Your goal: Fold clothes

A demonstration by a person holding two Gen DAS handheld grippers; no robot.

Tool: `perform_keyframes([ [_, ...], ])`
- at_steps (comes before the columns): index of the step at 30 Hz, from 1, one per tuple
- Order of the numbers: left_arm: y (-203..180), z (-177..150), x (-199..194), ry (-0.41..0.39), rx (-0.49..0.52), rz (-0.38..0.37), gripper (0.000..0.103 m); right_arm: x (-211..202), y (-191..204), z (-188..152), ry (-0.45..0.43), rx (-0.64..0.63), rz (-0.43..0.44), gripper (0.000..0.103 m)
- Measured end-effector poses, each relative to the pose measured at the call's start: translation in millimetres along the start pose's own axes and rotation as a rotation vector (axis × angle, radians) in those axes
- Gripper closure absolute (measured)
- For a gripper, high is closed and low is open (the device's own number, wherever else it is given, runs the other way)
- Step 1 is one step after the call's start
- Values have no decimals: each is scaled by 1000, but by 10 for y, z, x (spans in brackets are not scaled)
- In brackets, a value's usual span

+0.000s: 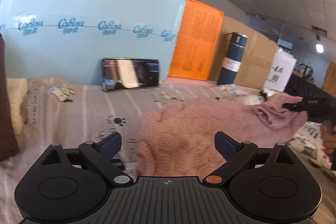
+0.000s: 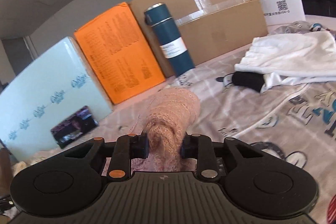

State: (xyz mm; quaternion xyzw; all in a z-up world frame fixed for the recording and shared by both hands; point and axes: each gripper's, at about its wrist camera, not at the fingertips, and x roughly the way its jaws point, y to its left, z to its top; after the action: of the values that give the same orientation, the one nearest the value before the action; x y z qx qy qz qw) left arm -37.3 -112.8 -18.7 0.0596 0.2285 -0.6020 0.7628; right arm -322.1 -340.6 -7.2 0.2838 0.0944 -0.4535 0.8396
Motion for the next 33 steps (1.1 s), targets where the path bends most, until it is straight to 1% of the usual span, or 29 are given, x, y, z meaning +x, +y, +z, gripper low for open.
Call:
perform_keyframes([
  [2, 68, 10, 61, 36, -34, 137, 6, -10, 80, -4, -18, -50, 2, 79],
  [4, 174, 22, 125, 73, -92, 260, 6, -51, 274, -28, -72, -137, -5, 79],
  [6, 292, 19, 135, 93, -142, 293, 6, -92, 520, -69, -130, -231, -12, 79],
  [9, 306, 23, 105, 74, -142, 269, 6, -128, 964, -185, -220, -411, -57, 79],
  [10, 303, 26, 93, 66, -138, 262, 6, -130, 1138, -257, -253, -494, -70, 79],
  [11, 299, 29, 85, 60, -137, 254, 6, -129, 1297, -338, -279, -571, -71, 79],
  [13, 295, 33, 64, 46, -145, 243, 6, -129, 1568, -503, -312, -694, -47, 79],
  [15, 309, 44, 28, 27, -159, 238, 6, -140, 1826, -695, -322, -807, 3, 79],
  [20, 368, 83, -94, -42, -206, 231, 6, -200, 2276, -1053, -289, -930, 198, 79],
  [22, 398, 97, -150, -78, -228, 227, 6, -207, 2385, -1117, -235, -919, 281, 79],
  [24, 425, 109, -196, -109, -246, 223, 6, -164, 2437, -1128, -169, -868, 354, 78],
  [25, 435, 114, -221, -125, -253, 218, 5, -129, 2436, -1122, -141, -835, 391, 73],
  [27, 445, 124, -250, -149, -264, 204, 5, -52, 2385, -1110, -89, -764, 478, 60],
  [29, 449, 125, -273, -169, -272, 179, 4, 18, 2321, -1085, -30, -696, 580, 35],
  [32, 478, 113, -303, -203, -300, 125, 4, 44, 2192, -987, 46, -539, 689, 23],
  [33, 496, 105, -322, -220, -320, 91, 4, 37, 2147, -924, 70, -482, 726, 21],
])
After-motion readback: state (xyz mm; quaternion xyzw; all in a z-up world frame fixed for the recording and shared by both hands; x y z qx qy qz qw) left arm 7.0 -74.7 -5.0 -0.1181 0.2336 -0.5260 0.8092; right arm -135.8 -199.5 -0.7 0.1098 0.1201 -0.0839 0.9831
